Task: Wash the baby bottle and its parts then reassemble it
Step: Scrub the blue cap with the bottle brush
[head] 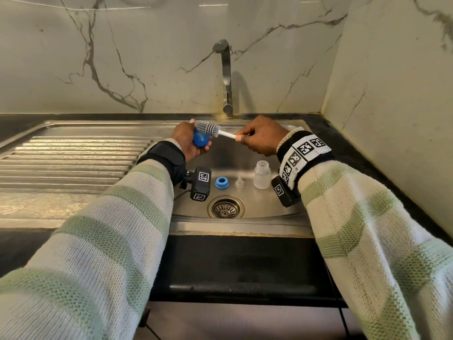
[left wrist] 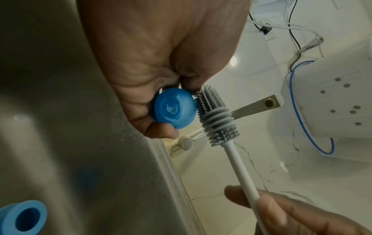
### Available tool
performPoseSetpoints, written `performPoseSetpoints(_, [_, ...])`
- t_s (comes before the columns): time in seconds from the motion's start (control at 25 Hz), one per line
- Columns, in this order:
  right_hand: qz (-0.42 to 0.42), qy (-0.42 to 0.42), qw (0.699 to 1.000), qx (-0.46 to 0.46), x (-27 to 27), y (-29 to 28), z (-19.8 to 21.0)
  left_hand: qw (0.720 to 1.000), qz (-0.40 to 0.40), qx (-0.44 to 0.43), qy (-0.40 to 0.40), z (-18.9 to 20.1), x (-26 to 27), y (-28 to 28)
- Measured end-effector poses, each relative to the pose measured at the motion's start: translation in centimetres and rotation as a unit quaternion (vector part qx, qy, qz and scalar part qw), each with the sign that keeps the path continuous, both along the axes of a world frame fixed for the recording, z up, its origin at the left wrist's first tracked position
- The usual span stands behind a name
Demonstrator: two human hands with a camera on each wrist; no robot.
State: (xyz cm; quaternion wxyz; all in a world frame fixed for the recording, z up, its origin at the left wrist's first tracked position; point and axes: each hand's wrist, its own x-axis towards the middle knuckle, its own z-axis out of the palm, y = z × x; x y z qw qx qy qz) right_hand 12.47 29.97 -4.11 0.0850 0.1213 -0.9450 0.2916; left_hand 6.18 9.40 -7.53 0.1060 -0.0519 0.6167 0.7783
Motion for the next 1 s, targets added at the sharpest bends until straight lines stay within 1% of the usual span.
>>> performPoseSetpoints(0.12, [-0.011, 0.024, 1.000, 0.004, -0.06, 0.13, -0.08, 1.000, 0.005, 0.006, 0.001, 0.19, 0.09, 0.14])
performPoseSetpoints(0.24, [0.004, 0.003, 1.000, -0.007, 0.04, -0.25, 0.01, 1.000, 0.006, -0.008, 0.004, 0.38, 0.16, 0.12])
performPoseSetpoints(0.32, [-0.008, 0.034, 0.999, 0.000, 0.03, -0.25, -0.03, 1.000, 0.004, -0.005, 0.006, 0.40, 0.13, 0.18])
performPoseSetpoints(0.36, [-0.010, 0.030, 0.999, -0.006, -0.01, -0.16, -0.05, 1.000, 0.001, -0.003, 0.008, 0.42, 0.13, 0.19])
performPoseSetpoints(0.44, [-0.001, -0.013, 0.999, -0.033, 0.07, -0.22, 0.00, 1.000, 0.005, -0.010, 0.010, 0.38, 0.02, 0.09])
performPoseSetpoints(0.48, [0.000, -0.019, 0.999, -0.030, 0.04, -0.21, -0.03, 1.000, 0.012, -0.016, 0.008, 0.35, -0.03, 0.08])
performPoseSetpoints(0.6, [-0.014, 0.025, 1.000, -0.002, -0.03, 0.07, -0.12, 0.999, 0.029, -0.023, 0.005, 0.15, -0.06, 0.33])
performPoseSetpoints(0.72, [0.001, -0.015, 1.000, -0.016, 0.05, -0.06, -0.08, 0.999, 0.032, -0.028, 0.005, 0.22, -0.06, 0.37])
performPoseSetpoints(0.84, [-0.013, 0.034, 0.999, 0.011, -0.04, 0.00, 0.01, 0.999, 0.026, -0.028, 0.003, 0.13, -0.37, 0.37])
performPoseSetpoints(1.0, [-0.010, 0.015, 1.000, 0.012, -0.01, 0.21, 0.01, 1.000, 0.016, -0.011, 0.005, -0.03, -0.22, 0.43])
